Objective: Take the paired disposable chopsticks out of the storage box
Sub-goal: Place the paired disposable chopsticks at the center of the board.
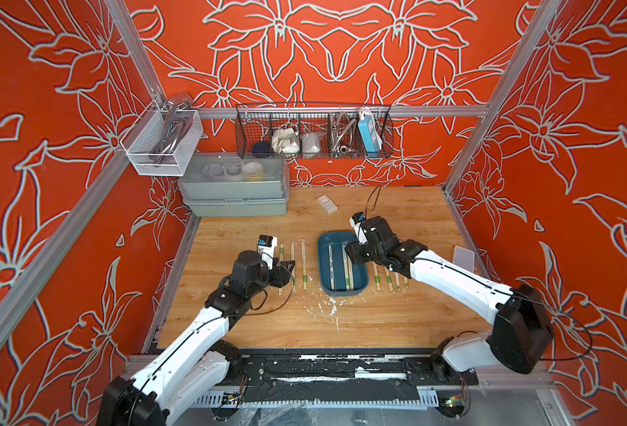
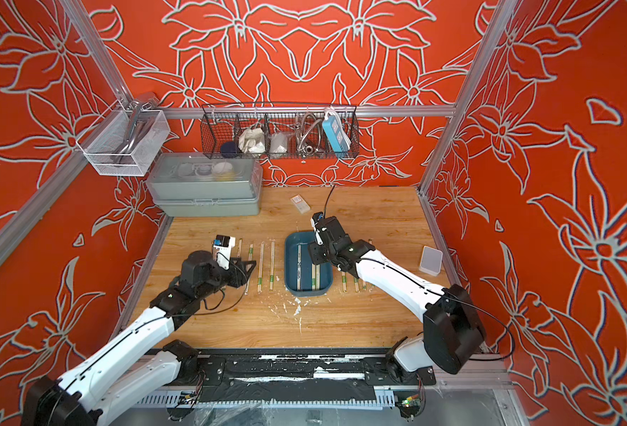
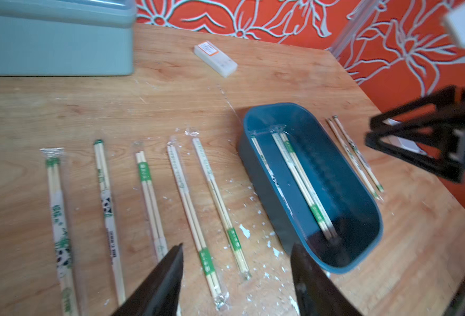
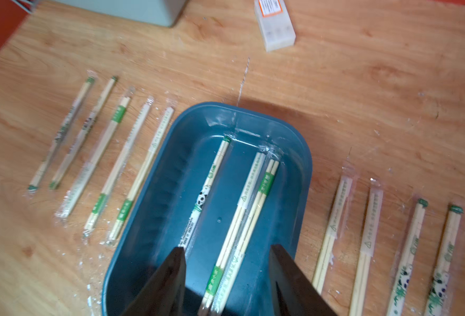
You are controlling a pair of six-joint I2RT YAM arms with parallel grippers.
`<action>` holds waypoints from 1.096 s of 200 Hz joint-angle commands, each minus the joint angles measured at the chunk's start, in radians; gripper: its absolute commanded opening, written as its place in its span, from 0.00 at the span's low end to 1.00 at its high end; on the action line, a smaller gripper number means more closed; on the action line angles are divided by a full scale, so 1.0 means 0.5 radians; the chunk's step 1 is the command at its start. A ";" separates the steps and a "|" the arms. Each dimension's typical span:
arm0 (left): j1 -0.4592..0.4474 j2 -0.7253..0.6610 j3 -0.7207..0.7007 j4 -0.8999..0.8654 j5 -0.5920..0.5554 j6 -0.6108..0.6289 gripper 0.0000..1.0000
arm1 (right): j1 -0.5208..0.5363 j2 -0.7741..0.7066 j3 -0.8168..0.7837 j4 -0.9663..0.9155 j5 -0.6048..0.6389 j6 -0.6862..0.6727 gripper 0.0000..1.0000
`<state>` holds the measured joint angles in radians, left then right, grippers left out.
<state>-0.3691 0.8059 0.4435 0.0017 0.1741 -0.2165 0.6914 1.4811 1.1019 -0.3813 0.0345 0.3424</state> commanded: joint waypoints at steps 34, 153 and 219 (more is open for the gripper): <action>-0.031 -0.432 -0.365 0.252 0.164 0.163 0.71 | 0.054 0.397 0.390 -0.491 0.178 0.073 0.45; -0.038 -0.266 -0.339 0.336 0.131 0.175 0.72 | 0.064 1.045 0.799 -0.572 0.167 0.133 0.47; -0.038 -0.269 -0.341 0.322 0.094 0.175 0.72 | 0.059 1.224 0.887 -0.590 0.198 0.177 0.47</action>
<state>-0.3817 0.6716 0.2504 0.1474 0.2321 -0.1448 0.7181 2.0560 1.5139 -0.6506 0.1070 0.4091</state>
